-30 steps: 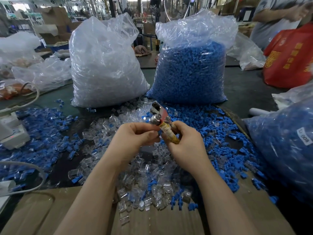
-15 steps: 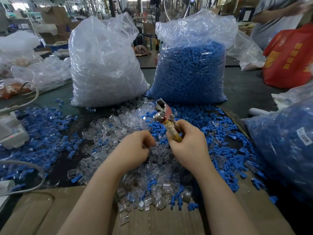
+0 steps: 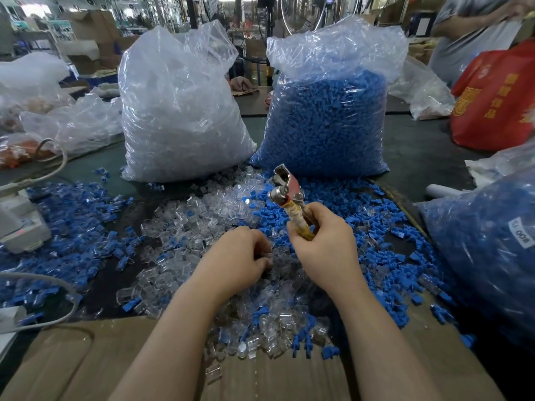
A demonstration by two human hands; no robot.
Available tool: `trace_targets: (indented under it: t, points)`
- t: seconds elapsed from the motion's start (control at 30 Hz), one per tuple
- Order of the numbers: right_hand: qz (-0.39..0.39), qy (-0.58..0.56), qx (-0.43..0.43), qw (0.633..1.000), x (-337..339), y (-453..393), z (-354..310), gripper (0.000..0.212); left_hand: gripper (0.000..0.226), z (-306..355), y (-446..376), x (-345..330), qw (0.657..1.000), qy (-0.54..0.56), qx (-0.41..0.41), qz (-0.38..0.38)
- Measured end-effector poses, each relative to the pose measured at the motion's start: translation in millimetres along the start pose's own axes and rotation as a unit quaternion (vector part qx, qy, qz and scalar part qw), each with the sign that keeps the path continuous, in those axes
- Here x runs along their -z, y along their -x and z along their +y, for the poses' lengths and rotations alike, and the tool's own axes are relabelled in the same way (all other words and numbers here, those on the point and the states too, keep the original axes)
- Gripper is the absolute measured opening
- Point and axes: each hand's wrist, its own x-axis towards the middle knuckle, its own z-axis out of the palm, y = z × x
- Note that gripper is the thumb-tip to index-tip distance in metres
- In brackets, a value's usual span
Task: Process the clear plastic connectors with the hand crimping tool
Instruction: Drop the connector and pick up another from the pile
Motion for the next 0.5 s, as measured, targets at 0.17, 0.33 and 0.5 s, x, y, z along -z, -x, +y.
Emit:
trace_targets:
  t: [0.17,0.33,0.5]
  points:
    - [-0.005,0.005,0.001,1.0,-1.2,-0.1,-0.5,0.026,0.015,-0.4,0.4,-1.2,0.999,0.031,0.021,0.014]
    - [0.0,-0.032,-0.001,0.999,-1.4,-0.5,-1.1,0.028,0.018,-2.4,2.6,5.7,0.96,0.262,0.08,0.053]
    - [0.001,-0.115,0.01,0.993,0.5,-1.0,-3.7,0.02,0.023,0.6,6.0,17.2,0.887,0.455,0.07,0.045]
